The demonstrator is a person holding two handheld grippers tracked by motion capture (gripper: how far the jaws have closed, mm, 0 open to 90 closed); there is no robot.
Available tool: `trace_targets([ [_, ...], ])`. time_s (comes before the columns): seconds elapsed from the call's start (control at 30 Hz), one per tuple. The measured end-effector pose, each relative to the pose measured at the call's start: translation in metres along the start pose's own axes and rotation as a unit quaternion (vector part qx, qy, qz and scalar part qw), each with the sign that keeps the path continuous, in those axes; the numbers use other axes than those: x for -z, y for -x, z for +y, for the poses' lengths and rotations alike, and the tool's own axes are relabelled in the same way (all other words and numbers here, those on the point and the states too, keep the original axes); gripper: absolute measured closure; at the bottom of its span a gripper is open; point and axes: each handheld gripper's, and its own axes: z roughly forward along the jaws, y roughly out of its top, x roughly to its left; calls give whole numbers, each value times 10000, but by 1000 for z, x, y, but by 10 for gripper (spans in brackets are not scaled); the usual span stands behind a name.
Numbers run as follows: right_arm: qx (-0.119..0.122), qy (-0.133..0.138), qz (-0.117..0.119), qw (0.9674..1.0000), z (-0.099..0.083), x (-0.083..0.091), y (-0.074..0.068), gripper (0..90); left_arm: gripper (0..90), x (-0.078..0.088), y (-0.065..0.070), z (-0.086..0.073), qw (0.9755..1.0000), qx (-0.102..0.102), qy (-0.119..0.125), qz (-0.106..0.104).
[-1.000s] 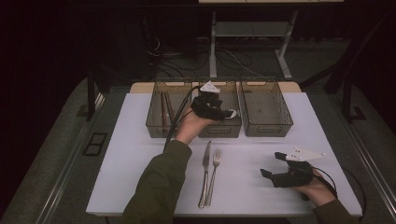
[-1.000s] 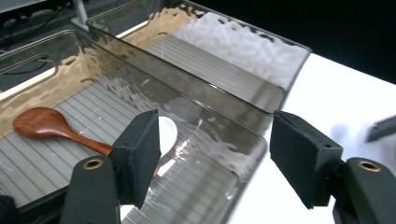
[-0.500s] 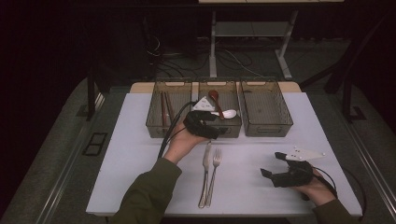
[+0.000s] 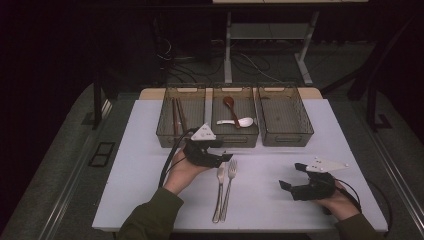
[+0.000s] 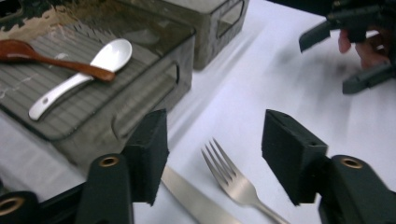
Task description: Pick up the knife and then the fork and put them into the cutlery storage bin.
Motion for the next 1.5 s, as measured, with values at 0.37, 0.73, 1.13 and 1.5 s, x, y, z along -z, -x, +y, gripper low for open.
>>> trace_targets([
  [0.37,-38,2,-54,10000,-1,0,0,121,864,19,20,-37,9993,93,-240,-257],
  [0.73,13,-39,-76,10000,-1,-2,-1,120,890,13,47,-57,9959,136,-577,-682],
  [1.13,39,-54,-79,9999,-1,-2,-1,121,890,-7,59,-60,9917,-57,-1000,-802],
  [1.5,43,-39,-81,10000,-1,-1,-1,120,893,-11,62,-61,9902,-203,-1178,-716],
])
